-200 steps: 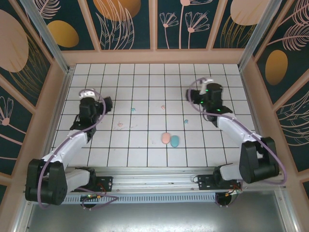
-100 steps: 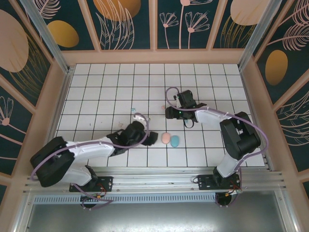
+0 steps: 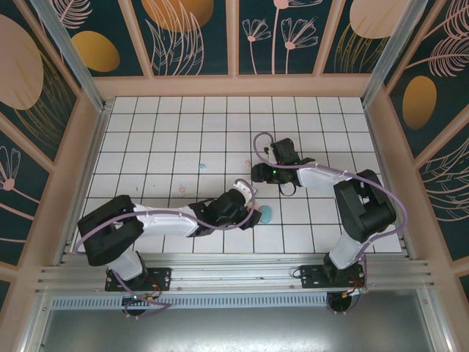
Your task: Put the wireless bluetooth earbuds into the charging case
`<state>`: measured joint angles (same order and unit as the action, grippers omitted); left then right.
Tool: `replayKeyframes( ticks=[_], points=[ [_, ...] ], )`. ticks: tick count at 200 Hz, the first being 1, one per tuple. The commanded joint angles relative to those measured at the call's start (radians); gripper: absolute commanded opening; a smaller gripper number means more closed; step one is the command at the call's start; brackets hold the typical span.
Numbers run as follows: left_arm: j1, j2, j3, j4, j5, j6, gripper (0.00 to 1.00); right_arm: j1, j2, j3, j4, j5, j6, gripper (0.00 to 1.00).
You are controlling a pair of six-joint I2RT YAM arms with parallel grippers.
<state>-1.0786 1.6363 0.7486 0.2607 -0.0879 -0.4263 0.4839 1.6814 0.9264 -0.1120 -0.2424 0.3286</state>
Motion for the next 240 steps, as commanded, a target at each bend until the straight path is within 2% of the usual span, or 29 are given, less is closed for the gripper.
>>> replayKeyframes(
  ticks=[1, 59, 95, 116, 147, 162, 204, 240],
  points=[
    [0.0, 0.058, 0.041, -0.055, -0.031, 0.009, 0.57, -0.009, -0.038, -0.016, 0.003, -0.021, 0.004, 0.58],
    [-0.002, 0.154, 0.093, -0.083, -0.03, -0.008, 0.6, -0.018, -0.075, -0.041, 0.004, -0.023, 0.0, 0.58],
    [-0.003, 0.187, 0.113, -0.141, -0.074, 0.006, 0.61, -0.035, -0.104, -0.056, 0.005, -0.038, 0.019, 0.58],
    [-0.003, 0.176, 0.097, -0.16, -0.11, 0.018, 0.55, -0.053, -0.124, -0.059, 0.004, -0.06, 0.049, 0.58],
    [-0.003, 0.106, 0.051, -0.146, -0.137, 0.077, 0.36, -0.084, -0.152, -0.04, -0.024, -0.098, 0.072, 0.58],
    [-0.003, 0.084, 0.032, -0.132, -0.142, 0.116, 0.3, -0.093, -0.167, -0.027, -0.04, -0.114, 0.075, 0.58],
    [0.007, -0.044, -0.017, -0.077, -0.115, 0.265, 0.24, -0.111, -0.22, -0.005, -0.078, -0.189, 0.091, 0.58],
    [0.01, -0.11, 0.013, -0.063, -0.118, 0.414, 0.22, -0.136, -0.272, -0.006, -0.106, -0.36, 0.112, 0.58]
  ],
)
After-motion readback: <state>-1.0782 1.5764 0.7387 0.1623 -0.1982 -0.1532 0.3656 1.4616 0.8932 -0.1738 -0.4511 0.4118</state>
